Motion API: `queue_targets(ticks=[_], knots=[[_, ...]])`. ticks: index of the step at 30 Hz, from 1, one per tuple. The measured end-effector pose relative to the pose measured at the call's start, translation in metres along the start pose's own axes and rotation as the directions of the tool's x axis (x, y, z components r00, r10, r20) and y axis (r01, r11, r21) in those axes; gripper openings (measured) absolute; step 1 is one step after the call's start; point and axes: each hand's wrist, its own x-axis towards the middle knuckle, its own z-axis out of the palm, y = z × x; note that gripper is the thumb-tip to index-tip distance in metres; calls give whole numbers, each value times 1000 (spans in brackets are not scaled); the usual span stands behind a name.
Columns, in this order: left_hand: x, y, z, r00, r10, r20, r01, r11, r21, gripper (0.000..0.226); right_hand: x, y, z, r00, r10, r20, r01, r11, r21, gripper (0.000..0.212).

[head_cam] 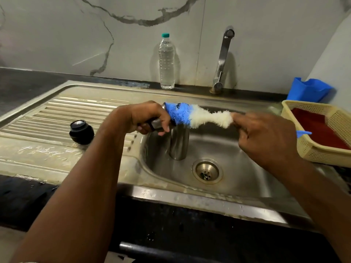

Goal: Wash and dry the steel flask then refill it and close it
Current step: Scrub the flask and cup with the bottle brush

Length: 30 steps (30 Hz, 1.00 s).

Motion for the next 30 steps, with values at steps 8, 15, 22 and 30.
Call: queue_targets(ticks=[8, 15, 22, 30], knots=[[23, -5, 11, 584, 700, -410, -497, 708, 501, 47, 0, -11, -6, 689, 51, 723, -684, 377, 625, 23], [-6, 12, 4, 999, -11, -47, 6, 995, -100, 27, -1, -1, -18, 997, -12, -76, 5, 995, -102, 39], [-12, 9, 4, 863, 437, -254, -409, 899, 155, 41, 4, -20, -6, 925, 224, 306, -277, 950, 141, 17], [3, 4, 10, 540, 733, -414, -409, 658, 632, 43, 5, -7, -12, 573, -44, 819, -732, 423, 535, 20]])
